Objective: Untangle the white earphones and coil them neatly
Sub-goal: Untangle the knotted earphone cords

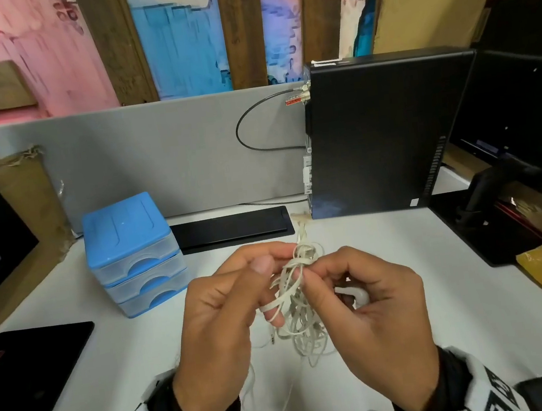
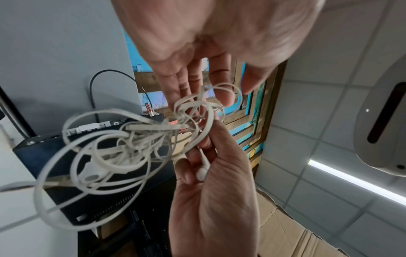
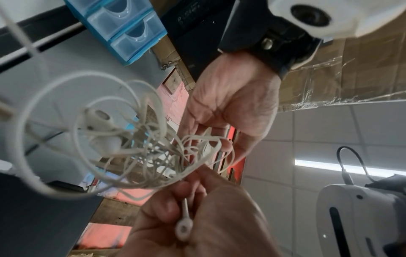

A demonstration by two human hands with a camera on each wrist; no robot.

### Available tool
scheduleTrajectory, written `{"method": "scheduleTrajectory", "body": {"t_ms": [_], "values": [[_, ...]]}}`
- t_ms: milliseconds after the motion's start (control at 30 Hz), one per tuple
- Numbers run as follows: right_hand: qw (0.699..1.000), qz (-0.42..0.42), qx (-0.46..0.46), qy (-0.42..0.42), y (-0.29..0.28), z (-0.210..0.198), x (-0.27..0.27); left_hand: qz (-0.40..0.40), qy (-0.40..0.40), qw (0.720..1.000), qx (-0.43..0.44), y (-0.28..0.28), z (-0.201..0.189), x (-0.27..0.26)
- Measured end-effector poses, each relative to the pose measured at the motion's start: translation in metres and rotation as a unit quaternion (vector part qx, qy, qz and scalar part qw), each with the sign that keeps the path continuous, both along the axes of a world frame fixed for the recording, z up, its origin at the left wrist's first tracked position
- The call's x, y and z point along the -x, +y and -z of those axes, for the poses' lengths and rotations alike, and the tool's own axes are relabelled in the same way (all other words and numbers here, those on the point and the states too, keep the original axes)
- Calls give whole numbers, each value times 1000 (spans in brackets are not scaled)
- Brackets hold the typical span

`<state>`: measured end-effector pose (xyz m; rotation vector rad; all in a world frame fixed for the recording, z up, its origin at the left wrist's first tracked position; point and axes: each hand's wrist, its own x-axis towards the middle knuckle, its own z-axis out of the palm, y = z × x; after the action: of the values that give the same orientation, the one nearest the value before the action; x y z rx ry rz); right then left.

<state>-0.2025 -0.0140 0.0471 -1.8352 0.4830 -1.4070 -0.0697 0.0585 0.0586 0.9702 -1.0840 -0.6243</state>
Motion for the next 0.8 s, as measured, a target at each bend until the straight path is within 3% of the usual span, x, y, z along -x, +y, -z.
{"method": "scheduleTrajectory", "body": {"t_ms": [67,200,300,433,600,800], "values": [[1000,-2,-12,-2,1,0,-1,-31,-21,999,-13,-2,3,2],[996,-15,-74,-41,-2,-1,-1,6,-31,999,25,-1,5,3],[989,-47,-128,-51,-6,-4,1,-23,-39,999,24,-2,5,4],[985,-119,-127,10,-11,-10,6,-60,-45,997,11,-5,4,0],[971,-179,-122,105,-23,-16,14,-57,-171,984,8,-7,10,-10],[954,-214,-187,95,-32,-20,16,-41,-189,981,5,-10,13,-15]]}}
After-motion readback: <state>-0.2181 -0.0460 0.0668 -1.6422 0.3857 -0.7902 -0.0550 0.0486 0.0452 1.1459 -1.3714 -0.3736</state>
